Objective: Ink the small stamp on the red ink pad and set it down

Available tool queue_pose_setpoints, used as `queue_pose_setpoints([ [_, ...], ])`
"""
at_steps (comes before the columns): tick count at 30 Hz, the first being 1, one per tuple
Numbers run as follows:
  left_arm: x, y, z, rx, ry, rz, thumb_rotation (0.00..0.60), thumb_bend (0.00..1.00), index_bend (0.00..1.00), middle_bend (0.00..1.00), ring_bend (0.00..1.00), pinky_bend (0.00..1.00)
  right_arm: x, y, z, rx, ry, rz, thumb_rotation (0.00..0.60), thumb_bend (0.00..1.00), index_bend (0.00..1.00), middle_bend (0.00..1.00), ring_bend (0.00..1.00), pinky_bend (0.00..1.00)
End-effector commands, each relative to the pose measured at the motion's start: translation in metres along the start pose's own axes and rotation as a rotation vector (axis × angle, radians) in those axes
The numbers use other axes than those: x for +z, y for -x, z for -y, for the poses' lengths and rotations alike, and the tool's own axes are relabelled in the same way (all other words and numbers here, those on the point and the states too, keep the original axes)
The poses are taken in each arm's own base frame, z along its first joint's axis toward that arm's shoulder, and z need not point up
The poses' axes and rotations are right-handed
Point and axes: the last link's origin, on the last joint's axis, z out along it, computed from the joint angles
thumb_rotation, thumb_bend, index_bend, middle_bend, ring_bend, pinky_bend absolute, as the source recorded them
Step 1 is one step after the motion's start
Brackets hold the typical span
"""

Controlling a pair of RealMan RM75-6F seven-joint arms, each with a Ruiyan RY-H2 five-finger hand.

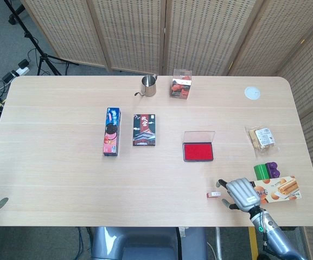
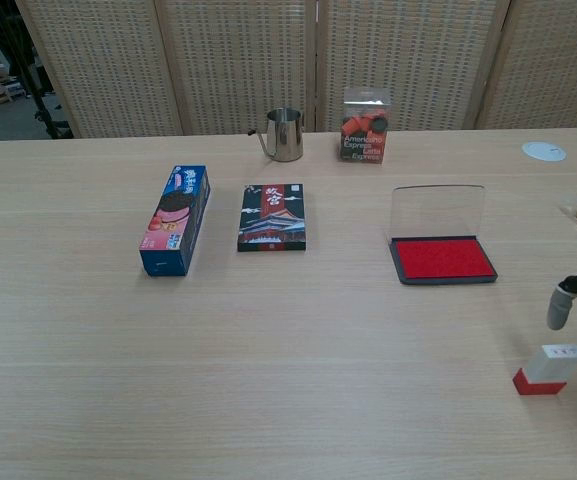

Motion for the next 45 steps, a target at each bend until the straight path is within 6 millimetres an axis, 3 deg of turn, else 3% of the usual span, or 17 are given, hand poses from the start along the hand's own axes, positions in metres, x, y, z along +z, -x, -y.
queue_pose_setpoints([
  [1, 0.0, 0.0, 0.0, -0.001, -0.001, 0.0, 0.6, 0.0, 0.0, 0.0, 0.0, 0.0, 0.002, 0.001, 0.003, 0.001, -0.004, 0.006, 0.6, 0.34, 0.37, 0.95, 1.0, 1.0],
  [6, 0.0, -0.001, 0.001, -0.004, -0.003, -0.001, 0.6, 0.0, 0.0, 0.0, 0.0, 0.0, 0.005, 0.003, 0.007, 0.0, -0.007, 0.013, 0.6, 0.34, 0.37, 0.95, 1.0, 1.0],
  [11, 0.0, -0.001, 0.002, -0.004, -0.005, -0.001, 0.6, 0.0, 0.0, 0.0, 0.0, 0.0, 0.007, 0.003, 0.009, -0.001, -0.004, 0.011, 0.6, 0.41, 0.39, 0.95, 1.0, 1.0],
  [45, -0.001, -0.001, 0.003, -0.006, -0.007, 0.002, 0.6, 0.0, 0.0, 0.0, 0.0, 0.0, 0.014, 0.0, 0.013, 0.051, -0.009, 0.025, 0.6, 0.45, 0.51, 0.96, 1.0, 1.0],
])
